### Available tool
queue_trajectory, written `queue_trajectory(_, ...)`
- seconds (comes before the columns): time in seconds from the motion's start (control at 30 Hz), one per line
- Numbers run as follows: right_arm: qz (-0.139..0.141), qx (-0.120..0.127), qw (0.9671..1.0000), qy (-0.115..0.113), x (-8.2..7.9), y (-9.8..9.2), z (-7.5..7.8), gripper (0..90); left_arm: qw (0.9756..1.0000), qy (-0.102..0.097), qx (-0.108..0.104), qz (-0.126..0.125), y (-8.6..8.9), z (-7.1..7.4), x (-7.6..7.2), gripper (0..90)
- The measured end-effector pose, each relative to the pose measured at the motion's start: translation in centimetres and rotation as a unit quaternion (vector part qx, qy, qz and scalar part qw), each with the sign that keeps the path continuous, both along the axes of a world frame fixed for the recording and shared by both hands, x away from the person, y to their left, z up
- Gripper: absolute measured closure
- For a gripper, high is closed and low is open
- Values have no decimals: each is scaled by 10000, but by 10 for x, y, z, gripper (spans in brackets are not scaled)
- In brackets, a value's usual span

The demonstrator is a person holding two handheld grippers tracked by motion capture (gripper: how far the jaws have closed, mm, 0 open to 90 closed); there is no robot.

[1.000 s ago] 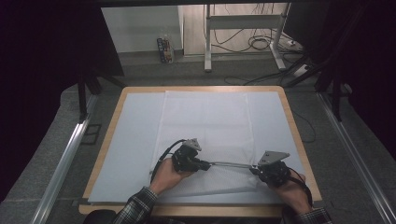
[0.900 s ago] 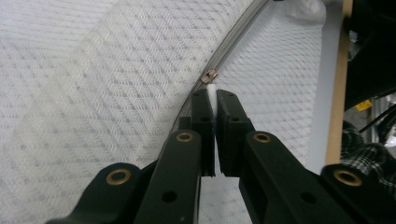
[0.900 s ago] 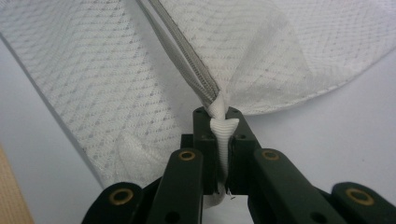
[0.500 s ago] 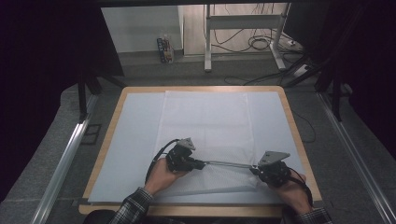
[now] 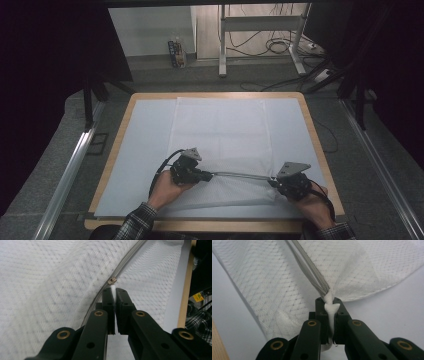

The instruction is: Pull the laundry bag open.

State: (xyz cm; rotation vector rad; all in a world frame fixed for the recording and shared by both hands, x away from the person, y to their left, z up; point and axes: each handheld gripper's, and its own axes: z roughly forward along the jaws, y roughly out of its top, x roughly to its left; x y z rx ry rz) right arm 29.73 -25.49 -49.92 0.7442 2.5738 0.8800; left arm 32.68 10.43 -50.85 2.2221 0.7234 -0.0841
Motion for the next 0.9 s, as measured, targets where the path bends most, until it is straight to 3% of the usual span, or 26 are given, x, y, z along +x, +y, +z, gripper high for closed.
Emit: queue_trajectory(0.9, 8, -20, 10000, -22, 1, 0, -1, 846, 9991, 18, 22, 432, 45, -1, -16, 874)
